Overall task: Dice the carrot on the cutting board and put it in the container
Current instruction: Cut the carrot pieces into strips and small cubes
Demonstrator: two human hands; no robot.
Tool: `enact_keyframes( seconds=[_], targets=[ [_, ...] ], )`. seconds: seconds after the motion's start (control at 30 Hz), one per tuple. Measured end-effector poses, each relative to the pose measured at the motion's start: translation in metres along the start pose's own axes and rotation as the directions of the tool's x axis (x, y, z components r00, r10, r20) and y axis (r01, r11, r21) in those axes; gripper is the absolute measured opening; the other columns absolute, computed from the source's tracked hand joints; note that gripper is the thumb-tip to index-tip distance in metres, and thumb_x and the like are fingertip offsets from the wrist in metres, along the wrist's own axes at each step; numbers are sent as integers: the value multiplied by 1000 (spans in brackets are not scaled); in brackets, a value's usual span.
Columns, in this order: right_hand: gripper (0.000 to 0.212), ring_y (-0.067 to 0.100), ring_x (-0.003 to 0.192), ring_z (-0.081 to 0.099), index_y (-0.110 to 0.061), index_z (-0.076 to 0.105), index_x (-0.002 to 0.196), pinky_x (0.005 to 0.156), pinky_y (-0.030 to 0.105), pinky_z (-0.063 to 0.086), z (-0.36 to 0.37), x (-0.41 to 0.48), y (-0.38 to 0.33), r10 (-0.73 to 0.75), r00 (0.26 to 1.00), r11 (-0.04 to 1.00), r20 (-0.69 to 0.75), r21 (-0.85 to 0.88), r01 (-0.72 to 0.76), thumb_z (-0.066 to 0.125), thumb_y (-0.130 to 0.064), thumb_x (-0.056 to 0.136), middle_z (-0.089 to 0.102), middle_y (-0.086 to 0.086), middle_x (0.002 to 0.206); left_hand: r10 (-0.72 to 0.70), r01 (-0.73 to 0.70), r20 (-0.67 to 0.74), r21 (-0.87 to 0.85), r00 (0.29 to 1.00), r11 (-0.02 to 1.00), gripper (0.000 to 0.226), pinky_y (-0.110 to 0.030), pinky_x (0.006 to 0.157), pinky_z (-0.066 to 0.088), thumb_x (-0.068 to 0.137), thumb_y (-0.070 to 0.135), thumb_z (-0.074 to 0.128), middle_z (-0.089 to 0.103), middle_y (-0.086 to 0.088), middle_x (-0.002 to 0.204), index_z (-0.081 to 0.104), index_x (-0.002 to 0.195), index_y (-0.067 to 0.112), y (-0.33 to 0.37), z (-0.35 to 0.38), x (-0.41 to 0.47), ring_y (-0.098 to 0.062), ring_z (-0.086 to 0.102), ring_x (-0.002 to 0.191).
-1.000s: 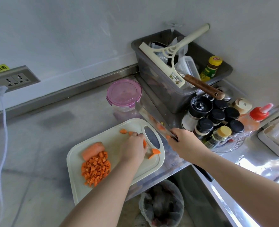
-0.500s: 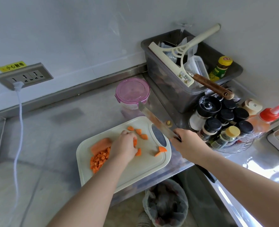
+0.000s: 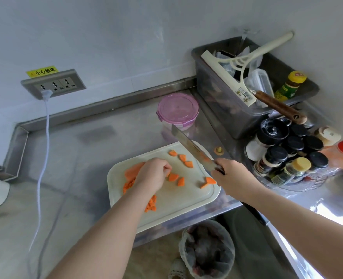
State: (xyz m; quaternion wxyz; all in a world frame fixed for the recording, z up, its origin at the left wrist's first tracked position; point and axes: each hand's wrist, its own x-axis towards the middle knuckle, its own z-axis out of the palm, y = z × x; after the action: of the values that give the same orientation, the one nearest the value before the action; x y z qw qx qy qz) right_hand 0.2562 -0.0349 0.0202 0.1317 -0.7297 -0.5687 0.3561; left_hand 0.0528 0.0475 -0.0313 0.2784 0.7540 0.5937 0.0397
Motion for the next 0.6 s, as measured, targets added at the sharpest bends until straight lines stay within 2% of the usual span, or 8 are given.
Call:
enact_keyframes(
  seconds=[0.1,0.2,0.3,0.43,0.5,0.6],
  targets=[
    [20,7,56,52,-15,58,112,44,11,36,0,-2,1,6,1000,1000,-8,-3,-6,45,-17,98,52,-10,70,33,-33,108,1,994,999,23,-18,81,41,89,10,63,69,-4,109,67,112,11,3,-5,7,-17,63,100],
    [11,10,56,51,-22,54,93,48,18,40,-1,-4,2,3,1000,1000,-25,-9,-4,45,-15,96,52,-8,68,61,-69,164,46,985,997,27,-16,80,39,90,7,61,67,-4,109,63,116,12,9,-6,9,-17,62,100],
    [31,10,53,48,-33,42,71,47,18,38,-3,-5,2,11,999,1000,-41,-10,-11,45,-15,96,51,-6,65,70,-85,164,87,984,993,28,-17,77,40,91,4,54,68,-4,110,62,116,14,12,-3,10,-16,62,96],
    [32,12,53,47,-31,42,69,50,23,39,-7,-7,1,24,999,1000,-44,17,-23,45,-15,96,53,-3,65,94,-132,201,181,975,975,26,-20,77,40,94,10,50,64,-3,115,66,111,21,16,-9,9,-19,60,100],
    [31,13,53,46,-29,43,69,51,24,39,-7,-7,2,29,999,999,-44,18,-28,45,-14,95,53,-2,65,95,-165,267,253,959,953,26,-22,80,41,91,16,48,62,-1,114,68,106,26,20,-14,9,-23,59,103],
    [31,14,53,44,-27,42,67,52,26,38,-6,-7,1,32,999,999,-41,17,-31,45,-14,95,51,-1,64,57,-180,380,297,923,938,36,-30,89,47,68,28,41,65,-3,103,69,90,19,27,-17,13,-25,60,99]
  ],
)
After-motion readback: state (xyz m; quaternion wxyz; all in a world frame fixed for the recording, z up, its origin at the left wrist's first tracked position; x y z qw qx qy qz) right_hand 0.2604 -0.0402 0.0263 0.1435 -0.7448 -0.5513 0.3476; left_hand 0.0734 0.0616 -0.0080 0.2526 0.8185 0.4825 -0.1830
